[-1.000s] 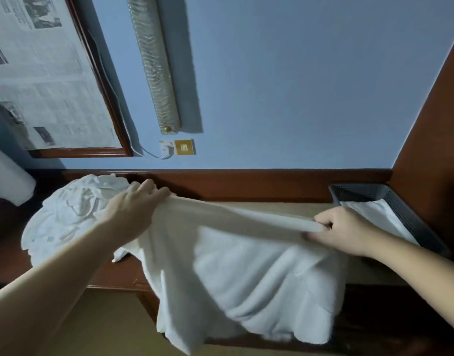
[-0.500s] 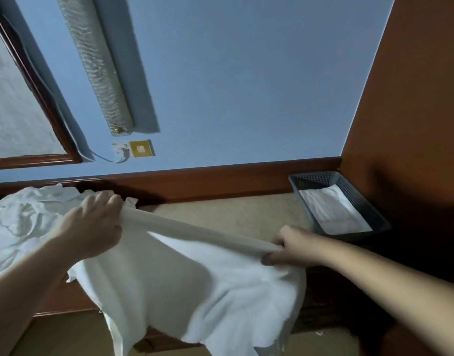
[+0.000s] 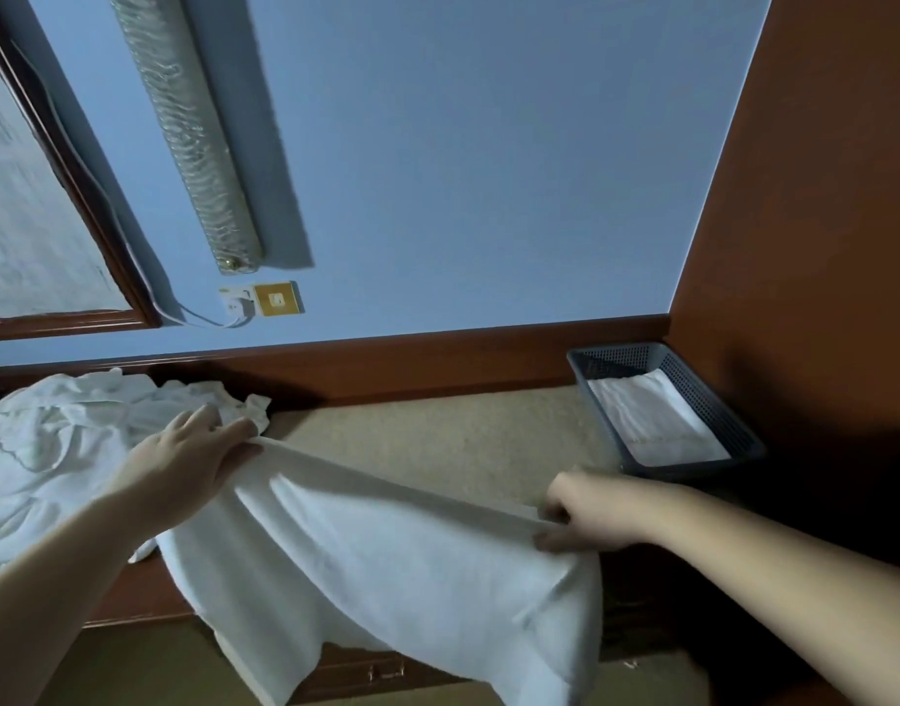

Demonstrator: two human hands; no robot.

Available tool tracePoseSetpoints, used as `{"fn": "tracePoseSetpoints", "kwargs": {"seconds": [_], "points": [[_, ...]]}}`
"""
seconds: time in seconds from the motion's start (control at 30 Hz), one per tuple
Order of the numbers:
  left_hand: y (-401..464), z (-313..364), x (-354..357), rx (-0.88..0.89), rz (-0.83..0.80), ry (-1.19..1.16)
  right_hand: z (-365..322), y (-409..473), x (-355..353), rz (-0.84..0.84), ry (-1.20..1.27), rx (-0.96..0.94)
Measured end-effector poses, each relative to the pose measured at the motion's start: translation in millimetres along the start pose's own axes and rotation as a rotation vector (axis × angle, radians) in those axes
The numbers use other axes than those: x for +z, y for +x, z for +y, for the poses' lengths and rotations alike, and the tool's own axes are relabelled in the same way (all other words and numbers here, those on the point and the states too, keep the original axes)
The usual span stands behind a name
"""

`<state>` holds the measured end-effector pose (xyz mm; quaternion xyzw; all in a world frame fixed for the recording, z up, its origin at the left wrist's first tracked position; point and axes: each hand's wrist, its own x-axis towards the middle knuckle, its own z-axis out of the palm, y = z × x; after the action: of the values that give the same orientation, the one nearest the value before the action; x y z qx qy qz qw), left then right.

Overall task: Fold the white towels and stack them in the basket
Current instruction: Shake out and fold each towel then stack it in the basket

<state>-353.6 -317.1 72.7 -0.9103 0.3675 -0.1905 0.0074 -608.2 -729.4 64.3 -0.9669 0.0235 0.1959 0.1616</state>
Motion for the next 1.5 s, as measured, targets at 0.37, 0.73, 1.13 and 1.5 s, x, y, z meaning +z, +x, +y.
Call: {"fn": "tracePoseSetpoints", "kwargs": {"seconds": [0.37,0.73,1.13,1.5], "points": [[-9,24,19,-0.089,-0.066,-0.112,25,15,33,0.001,-0.106,0.115],[-9,58,52,-0.374,-0.111,-0.243,49,45,31,0.216,-0.125,0.007],[-25,66,48,-0.403,-0.087,-0.229,30,20,42,0.199,-0.031,0.126],[-31,49,40,-0.457,0.061,-0.260,17,17,57,0.252,-0.123,0.035]]}}
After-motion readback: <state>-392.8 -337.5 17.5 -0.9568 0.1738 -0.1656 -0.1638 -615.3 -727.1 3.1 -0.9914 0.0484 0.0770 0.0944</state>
